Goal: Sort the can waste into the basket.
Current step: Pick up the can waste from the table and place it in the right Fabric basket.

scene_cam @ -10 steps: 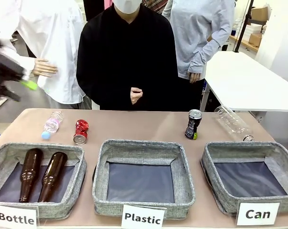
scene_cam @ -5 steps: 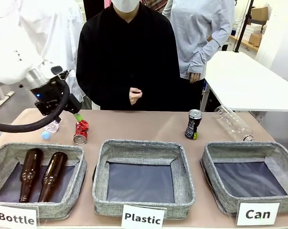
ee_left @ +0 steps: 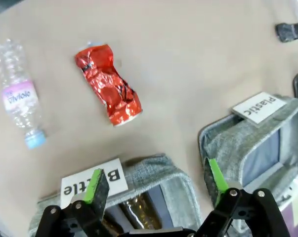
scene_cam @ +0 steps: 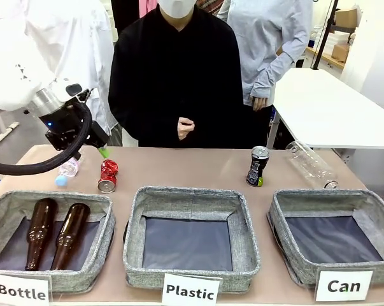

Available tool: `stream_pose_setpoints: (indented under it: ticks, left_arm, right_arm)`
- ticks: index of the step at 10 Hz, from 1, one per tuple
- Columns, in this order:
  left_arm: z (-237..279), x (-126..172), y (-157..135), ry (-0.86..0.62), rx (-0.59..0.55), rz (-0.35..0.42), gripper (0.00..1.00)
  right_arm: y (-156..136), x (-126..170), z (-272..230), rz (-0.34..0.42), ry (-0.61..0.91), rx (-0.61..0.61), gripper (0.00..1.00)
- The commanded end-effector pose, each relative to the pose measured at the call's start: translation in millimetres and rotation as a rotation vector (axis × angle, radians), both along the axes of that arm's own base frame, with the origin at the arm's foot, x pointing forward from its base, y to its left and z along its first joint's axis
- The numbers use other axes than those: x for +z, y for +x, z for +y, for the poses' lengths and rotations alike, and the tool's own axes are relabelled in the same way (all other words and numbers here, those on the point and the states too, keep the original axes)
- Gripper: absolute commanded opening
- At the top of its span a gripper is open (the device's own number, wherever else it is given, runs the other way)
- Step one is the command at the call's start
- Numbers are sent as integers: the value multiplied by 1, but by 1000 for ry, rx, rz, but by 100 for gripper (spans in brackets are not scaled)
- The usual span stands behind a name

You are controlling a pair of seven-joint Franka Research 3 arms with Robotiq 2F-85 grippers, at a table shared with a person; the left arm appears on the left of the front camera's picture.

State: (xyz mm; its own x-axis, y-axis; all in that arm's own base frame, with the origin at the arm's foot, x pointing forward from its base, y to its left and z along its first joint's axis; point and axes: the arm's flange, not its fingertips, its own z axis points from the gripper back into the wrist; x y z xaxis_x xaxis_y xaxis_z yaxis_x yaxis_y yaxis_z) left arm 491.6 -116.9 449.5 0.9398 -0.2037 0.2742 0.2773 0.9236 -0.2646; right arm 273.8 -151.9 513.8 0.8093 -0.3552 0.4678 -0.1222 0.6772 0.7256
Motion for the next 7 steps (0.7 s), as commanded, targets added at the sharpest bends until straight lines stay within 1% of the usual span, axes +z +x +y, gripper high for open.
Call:
stream_pose_setpoints:
  ticks: [1, 2, 3, 4, 6, 7]
  left_arm:
    - [-17, -18, 15, 26, 118, -20, 100]
    - [-26, -31, 29, 55, 133, 20, 100]
    - [-32, -45, 42, 99, 189, 48, 100]
    - [-37, -59, 54, 122, 201, 95, 100]
    - [-43, -85, 72, 171, 254, 147, 100]
    - [-45, -99, 82, 184, 260, 182, 100]
  right_arm:
    - [1, 0, -2, -30, 9, 15, 100]
    - [1, 0, -2, -30, 9, 15, 100]
    - [1, 0, -2, -30, 9, 15, 100]
    - [1, 0, -2, -30, 9, 15, 100]
    - [1, 0, -2, -30, 9, 15, 100]
    - [1, 0, -2, -30, 9, 15, 100]
